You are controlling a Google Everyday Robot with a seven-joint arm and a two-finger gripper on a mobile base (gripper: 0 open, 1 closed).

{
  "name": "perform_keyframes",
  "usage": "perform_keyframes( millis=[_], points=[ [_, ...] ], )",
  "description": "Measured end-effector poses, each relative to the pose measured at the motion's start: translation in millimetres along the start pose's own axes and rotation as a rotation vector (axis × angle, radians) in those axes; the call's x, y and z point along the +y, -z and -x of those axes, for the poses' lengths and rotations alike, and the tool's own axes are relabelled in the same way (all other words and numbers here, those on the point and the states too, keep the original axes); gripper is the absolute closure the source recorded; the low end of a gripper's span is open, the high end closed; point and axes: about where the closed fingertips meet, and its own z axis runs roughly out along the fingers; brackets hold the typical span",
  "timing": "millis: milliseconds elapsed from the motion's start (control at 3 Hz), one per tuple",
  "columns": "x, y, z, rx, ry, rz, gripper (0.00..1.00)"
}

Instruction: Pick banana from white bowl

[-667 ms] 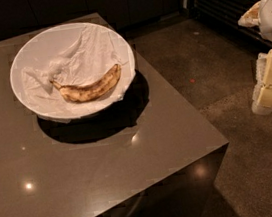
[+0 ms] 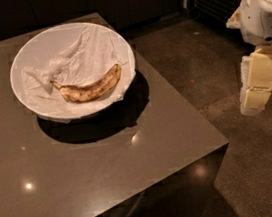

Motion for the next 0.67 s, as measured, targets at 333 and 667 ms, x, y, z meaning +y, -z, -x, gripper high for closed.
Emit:
perform_keyframes(
  millis=[333, 667],
  points=[
    [-4.5, -8.2, 15.2, 0.079, 0.062, 0.013, 0.0],
    [-8.9, -13.6, 35.2, 0.13, 0.122, 0.008, 0.0]
  ],
)
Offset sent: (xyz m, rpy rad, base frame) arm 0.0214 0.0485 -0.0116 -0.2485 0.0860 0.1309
